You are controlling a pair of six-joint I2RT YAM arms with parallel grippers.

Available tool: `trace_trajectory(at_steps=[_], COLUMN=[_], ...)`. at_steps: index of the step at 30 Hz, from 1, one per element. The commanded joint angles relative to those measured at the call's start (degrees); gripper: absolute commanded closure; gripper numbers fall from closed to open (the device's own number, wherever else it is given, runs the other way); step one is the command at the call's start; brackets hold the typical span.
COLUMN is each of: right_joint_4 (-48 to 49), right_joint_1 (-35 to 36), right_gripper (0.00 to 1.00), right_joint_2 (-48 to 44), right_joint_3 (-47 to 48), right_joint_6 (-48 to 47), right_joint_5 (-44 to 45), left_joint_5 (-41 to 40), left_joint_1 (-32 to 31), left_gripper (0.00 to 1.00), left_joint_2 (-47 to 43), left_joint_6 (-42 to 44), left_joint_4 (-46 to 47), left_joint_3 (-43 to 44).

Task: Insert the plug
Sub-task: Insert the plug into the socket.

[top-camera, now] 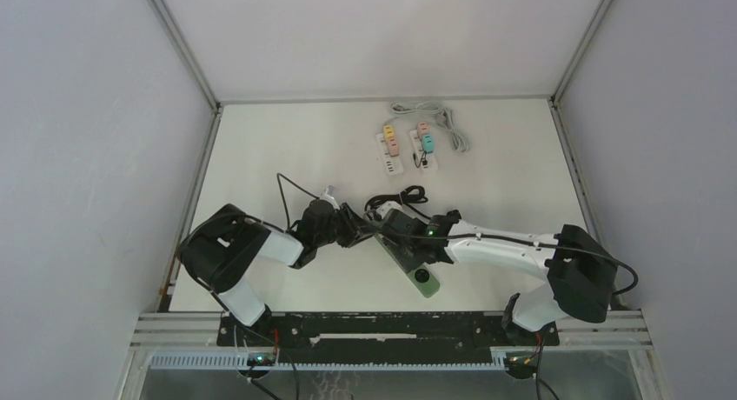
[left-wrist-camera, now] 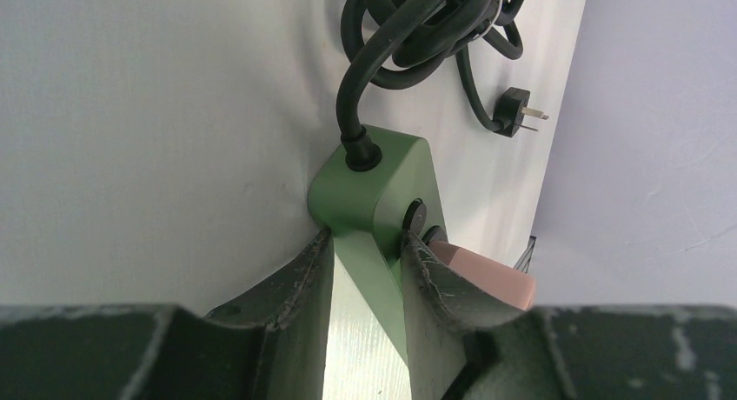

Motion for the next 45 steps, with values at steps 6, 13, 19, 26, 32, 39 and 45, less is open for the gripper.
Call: trace_trajectory(at_steps=[6,13,19,26,32,39,45], right_joint_4=[2.1,2.8,2.4,2.9,3.0,2.1,2.4], right_joint_1=[-1.1,3.6,2.5,-0.4,0.8,2.5,0.9], right_gripper=[1.00,1.00,1.00,1.00,1.00,0.92,0.60], right_joint_2=[2.4,9.0,8.5,7.2,9.5,5.6,0.6], right_joint_3=[-7.6,-6.7,-7.6,-10.0,-8.1,-3.8,-0.8], right_joint_6=[3.4,3.0,4.6,6.4,4.7,2.9,1.8], right_joint_5=[-10.5,-11.8,-11.0,-11.4,-12.1,-8.9,-7.4], left_joint_5=[-0.5,-0.5,-0.5,-0.6,-0.4,-0.9,-1.3], left_joint_1=[0.3,0.3,0.3,0.3,0.3,0.3,0.3], left_gripper=[0.63,0.63,0.63,0.63,0.64,0.62,0.60], left_joint_2=[0.3,0.4,0.3,0.3,0.1,-0.4,-1.3], left_joint_6=[0.9,1.0,1.2,1.2,1.3,1.4,2.0], left_joint_4=[-0.4,-0.7,-0.9,-1.1,-1.1,-1.7,-3.1], left_joint_3=[2.3,2.5,2.5,2.6,2.4,2.3,2.5])
